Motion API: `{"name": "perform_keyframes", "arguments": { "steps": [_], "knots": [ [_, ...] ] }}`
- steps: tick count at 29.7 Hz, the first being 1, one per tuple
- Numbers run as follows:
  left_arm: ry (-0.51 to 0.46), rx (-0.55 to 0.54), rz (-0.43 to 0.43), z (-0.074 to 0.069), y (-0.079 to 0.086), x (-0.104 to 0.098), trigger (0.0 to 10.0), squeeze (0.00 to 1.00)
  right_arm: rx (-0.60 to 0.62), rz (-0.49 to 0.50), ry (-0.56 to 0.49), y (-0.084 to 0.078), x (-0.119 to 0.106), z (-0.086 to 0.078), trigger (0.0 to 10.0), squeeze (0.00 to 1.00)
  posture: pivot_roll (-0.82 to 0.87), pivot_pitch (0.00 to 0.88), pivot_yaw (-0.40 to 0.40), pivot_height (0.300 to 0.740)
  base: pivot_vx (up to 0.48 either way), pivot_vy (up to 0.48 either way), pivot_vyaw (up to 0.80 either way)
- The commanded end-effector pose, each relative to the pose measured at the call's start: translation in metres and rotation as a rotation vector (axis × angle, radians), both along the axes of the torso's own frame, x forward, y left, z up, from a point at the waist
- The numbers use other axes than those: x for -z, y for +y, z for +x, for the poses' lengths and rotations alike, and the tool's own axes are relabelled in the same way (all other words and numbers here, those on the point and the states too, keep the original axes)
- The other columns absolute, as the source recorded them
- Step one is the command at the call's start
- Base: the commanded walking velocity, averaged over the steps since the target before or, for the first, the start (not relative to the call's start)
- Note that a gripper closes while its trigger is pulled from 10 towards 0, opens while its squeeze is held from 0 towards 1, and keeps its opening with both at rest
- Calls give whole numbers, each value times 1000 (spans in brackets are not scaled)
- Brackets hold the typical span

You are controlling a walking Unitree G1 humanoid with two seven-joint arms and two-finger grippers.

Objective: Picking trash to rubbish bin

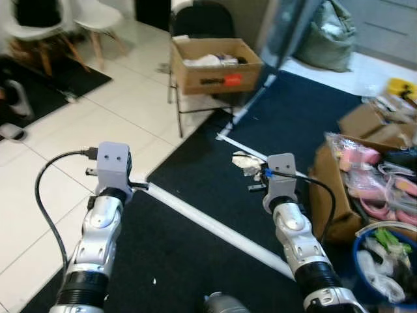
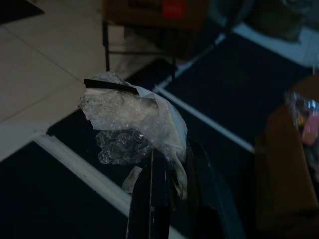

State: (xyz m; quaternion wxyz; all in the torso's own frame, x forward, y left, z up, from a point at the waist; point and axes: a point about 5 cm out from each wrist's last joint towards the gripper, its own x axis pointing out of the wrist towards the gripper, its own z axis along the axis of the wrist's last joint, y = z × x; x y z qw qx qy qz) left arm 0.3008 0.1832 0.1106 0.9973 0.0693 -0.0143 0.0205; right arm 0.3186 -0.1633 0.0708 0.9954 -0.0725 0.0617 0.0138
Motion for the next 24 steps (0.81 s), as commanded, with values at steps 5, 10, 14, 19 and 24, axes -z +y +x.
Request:
{"name": "perform_keyframes", "arguments": {
  "steps": [5,10,14,19,24],
  "knots": [
    [21,10,14,-2,-3,5,10000,0,14,1,28,-6,8,-3,10000,0,19,52,-26,740,0,0,-800],
    [31,8,20,-3,-3,6,10000,0,10,1,33,-5,9,-3,10000,0,22,52,-29,740,0,0,-800],
    [36,2,18,-4,-3,8,10000,0,-6,0,35,-4,9,-1,10000,0,24,48,-36,740,0,0,-800],
    [41,1,18,-4,-3,9,10000,0,-6,21,63,-4,12,0,10000,0,24,43,-39,740,0,0,-800],
    [46,0,16,-3,-3,10,10000,0,-8,47,127,-6,22,-2,10000,0,28,35,-35,740,0,0,-289]
  ]
}}
